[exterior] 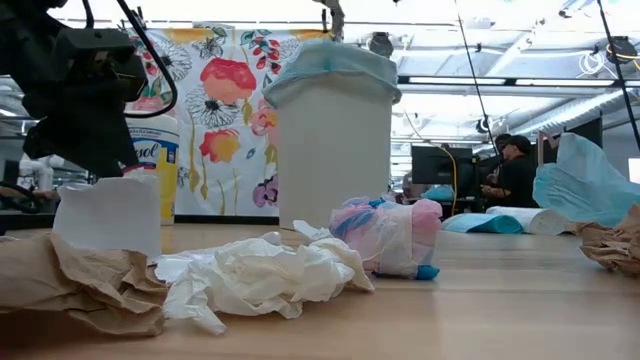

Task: Place trash/remove bag and relplace
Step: Put the white paper into the trash bin, then put the white receipt paper into the trash bin

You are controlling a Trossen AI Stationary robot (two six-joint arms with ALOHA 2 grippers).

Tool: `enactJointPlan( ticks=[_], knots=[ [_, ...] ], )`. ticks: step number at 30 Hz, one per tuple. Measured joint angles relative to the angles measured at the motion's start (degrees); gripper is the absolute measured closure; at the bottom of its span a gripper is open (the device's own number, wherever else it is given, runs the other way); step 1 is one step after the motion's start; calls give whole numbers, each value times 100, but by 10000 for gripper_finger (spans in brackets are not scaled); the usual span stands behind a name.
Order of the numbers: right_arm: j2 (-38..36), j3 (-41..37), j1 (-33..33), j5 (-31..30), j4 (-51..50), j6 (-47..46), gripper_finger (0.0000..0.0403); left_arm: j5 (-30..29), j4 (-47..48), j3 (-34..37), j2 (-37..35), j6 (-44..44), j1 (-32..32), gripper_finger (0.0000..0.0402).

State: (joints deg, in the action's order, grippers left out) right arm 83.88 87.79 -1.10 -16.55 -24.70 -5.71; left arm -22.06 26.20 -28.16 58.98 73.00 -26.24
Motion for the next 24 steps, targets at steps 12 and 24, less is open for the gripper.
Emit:
enactJointPlan(
  ticks=[12, 24],
  knots=[
    [106, 147, -1697, 34, 174, -905, 373, 13, -31, 0, 0, 10, -2, 215],
    [-103, 134, -1676, 171, -641, -849, 251, 22, -140, 0, 0, 17, -2, 215]
  ],
)
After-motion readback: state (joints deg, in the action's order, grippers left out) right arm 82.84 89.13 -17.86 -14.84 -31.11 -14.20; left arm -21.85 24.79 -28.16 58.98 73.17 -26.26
